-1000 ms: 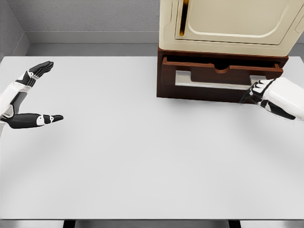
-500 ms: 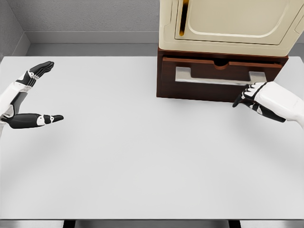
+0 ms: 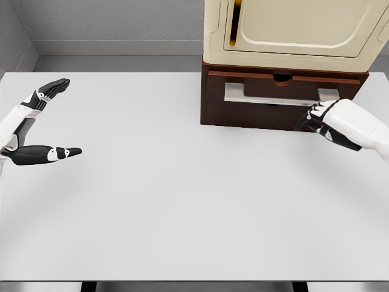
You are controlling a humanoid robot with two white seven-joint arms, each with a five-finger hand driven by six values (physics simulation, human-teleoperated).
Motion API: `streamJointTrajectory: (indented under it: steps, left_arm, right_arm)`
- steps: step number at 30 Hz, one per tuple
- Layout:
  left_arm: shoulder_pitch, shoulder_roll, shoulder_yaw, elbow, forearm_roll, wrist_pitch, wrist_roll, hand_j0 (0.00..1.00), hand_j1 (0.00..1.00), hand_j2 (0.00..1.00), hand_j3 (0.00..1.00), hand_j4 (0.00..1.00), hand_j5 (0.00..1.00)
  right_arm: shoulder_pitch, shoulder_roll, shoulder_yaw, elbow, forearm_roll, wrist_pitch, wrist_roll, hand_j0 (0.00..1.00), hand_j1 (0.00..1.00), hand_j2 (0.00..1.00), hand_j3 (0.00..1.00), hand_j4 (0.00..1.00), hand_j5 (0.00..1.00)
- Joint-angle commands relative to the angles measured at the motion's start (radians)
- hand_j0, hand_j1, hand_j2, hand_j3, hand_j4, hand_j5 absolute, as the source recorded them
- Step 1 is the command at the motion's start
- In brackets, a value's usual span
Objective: Put the switch into the drawer with left arm, and close the drawer with right arm
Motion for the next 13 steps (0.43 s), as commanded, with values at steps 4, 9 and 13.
streamJointTrajectory:
  steps: [4, 9, 13]
  left_arm:
    - [0.000, 0.001, 0.000, -0.005, 0.007, 0.002, 0.000, 1.00, 1.00, 1.00, 1.00, 1.00, 1.00]
    - [0.003, 0.001, 0.000, -0.008, 0.007, 0.002, 0.000, 1.00, 1.00, 1.00, 1.00, 1.00, 1.00]
    - [0.003, -0.010, 0.000, -0.008, 0.007, 0.002, 0.000, 1.00, 1.00, 1.00, 1.00, 1.00, 1.00]
  right_arm:
    - [0.002, 0.003, 0.001, 0.009, -0.001, 0.000, -0.002, 0.48, 0.48, 0.48, 0.48, 0.48, 0.48]
    - [0.000, -0.002, 0.017, 0.012, 0.001, 0.000, -0.001, 0.48, 0.48, 0.48, 0.48, 0.48, 0.48]
    - [0.020, -0.091, 0.020, 0.002, -0.004, 0.000, -0.004, 0.49, 0.49, 0.49, 0.49, 0.49, 0.49]
